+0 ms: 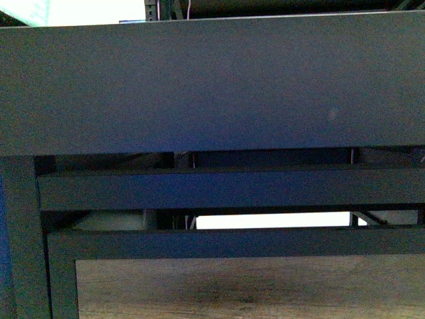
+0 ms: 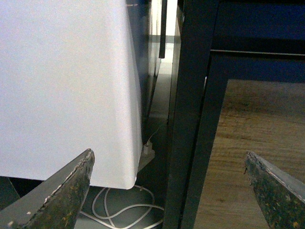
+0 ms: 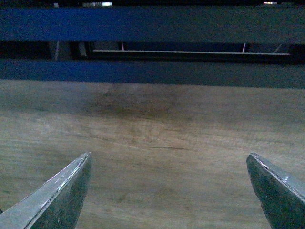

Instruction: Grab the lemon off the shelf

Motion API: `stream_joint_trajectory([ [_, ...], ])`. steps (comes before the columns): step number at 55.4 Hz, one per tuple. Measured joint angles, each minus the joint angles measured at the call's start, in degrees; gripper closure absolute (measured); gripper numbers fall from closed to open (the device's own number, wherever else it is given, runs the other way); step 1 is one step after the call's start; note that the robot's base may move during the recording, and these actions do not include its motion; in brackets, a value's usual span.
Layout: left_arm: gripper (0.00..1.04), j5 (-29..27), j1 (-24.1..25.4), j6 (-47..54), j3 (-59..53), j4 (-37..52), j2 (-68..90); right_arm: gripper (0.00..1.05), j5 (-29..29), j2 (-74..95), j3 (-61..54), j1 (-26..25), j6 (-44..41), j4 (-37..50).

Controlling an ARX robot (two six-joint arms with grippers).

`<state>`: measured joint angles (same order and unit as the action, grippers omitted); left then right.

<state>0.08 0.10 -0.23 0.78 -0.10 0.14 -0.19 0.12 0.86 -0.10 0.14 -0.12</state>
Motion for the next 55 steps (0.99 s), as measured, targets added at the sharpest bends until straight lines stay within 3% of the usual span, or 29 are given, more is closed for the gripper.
stream_joint_trajectory([
  [55, 0.08, -0.1, 0.0, 0.0, 0.0, 0.0, 0.0, 0.07, 0.0, 0.0, 0.0, 0.0, 0.0, 0.0],
])
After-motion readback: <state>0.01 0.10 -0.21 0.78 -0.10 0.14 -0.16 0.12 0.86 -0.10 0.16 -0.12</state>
